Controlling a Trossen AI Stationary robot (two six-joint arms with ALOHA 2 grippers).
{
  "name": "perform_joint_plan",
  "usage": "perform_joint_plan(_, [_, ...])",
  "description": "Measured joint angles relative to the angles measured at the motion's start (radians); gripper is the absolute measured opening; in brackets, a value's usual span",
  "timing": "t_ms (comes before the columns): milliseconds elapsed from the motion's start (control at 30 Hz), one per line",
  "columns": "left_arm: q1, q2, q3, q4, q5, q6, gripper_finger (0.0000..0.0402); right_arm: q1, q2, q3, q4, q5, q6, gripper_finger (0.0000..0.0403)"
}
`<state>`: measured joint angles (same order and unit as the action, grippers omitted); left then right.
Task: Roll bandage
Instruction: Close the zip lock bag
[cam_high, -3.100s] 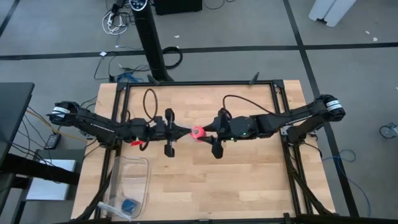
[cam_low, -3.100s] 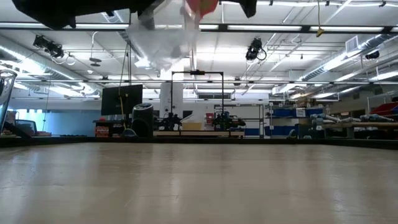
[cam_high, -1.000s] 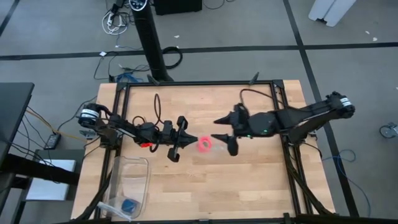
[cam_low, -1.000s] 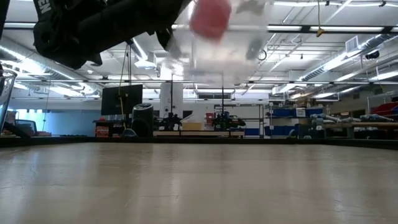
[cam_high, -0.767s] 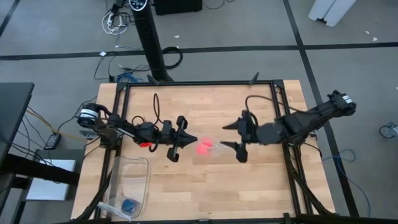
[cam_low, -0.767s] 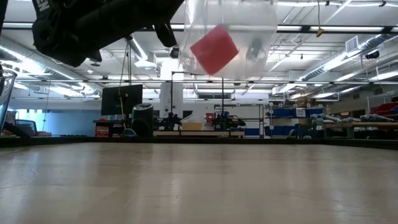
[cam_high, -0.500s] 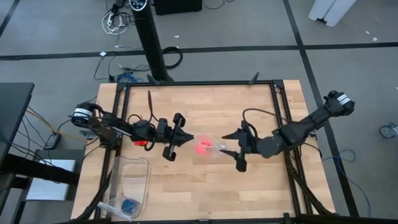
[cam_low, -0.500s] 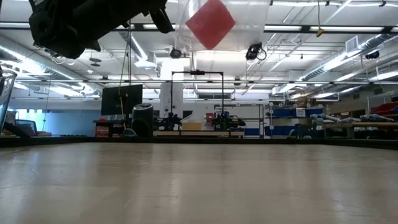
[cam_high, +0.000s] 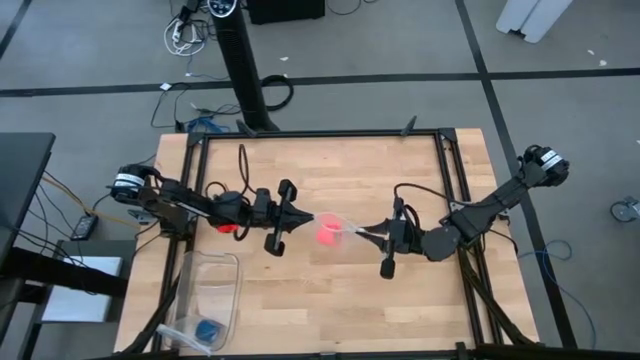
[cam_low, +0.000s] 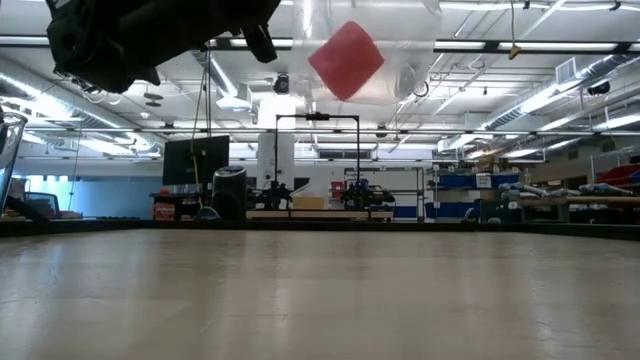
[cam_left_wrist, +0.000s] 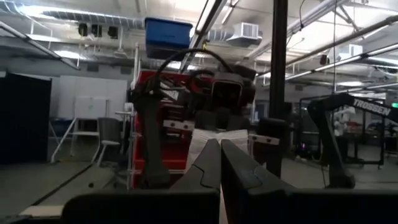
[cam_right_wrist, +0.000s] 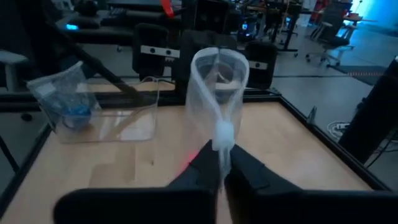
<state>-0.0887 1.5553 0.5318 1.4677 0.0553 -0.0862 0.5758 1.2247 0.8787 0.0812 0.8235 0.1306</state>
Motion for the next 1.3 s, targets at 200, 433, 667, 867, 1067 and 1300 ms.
perform_joint_plan(200, [0.023, 0.000, -0.057, -0.012, -0.011, -0.021, 0.0002, 0.004, -0.021, 0.000, -0.050, 0.029, -0.002, 0.0007])
perform_joint_plan(433, [0.033, 0.000, -0.107, -0.054, -0.050, -0.020, 0.0003, -0.011, -0.030, 0.000, -0.057, 0.017, -0.012, 0.0003])
perform_joint_plan(667, [0.036, 0.000, -0.087, -0.118, -0.052, 0.018, 0.0040, -0.044, -0.025, 0.000, -0.054, -0.038, -0.029, 0.0003])
perform_joint_plan(867, [0.037, -0.015, -0.086, -0.168, -0.086, 0.084, 0.0099, -0.053, -0.020, 0.000, -0.060, -0.046, -0.067, 0.0002])
perform_joint_plan(1067, [0.037, -0.083, -0.085, -0.167, -0.080, 0.083, 0.0151, -0.090, 0.002, 0.000, -0.078, -0.071, -0.078, 0.0001])
perform_joint_plan(1300, [0.016, -0.117, 0.094, -0.550, 0.028, 0.063, 0.0169, -0.151, 0.106, 0.000, 0.009, -0.149, -0.154, 0.0001])
